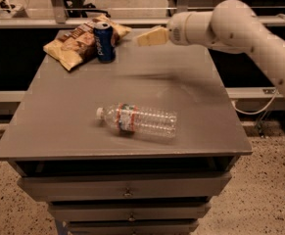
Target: Move pepsi can near brown chip bag
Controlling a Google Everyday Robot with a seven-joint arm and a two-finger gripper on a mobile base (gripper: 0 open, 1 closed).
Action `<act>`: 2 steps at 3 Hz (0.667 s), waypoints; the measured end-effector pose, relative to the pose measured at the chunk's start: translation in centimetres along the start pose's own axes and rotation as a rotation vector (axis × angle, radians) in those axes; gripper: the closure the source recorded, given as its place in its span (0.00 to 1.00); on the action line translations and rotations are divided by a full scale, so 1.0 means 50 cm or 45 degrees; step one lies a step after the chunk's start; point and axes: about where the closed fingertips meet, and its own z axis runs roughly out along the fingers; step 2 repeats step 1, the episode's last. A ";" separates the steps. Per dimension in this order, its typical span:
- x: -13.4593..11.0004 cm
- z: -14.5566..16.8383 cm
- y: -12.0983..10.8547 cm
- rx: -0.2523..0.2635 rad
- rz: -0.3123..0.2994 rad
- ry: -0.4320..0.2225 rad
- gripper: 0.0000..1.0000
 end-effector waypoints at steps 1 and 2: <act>0.024 -0.065 -0.071 0.123 0.026 -0.023 0.00; 0.024 -0.065 -0.071 0.123 0.026 -0.023 0.00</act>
Offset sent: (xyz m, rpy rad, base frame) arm 0.0000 0.0000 0.0000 0.0000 0.0000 0.0000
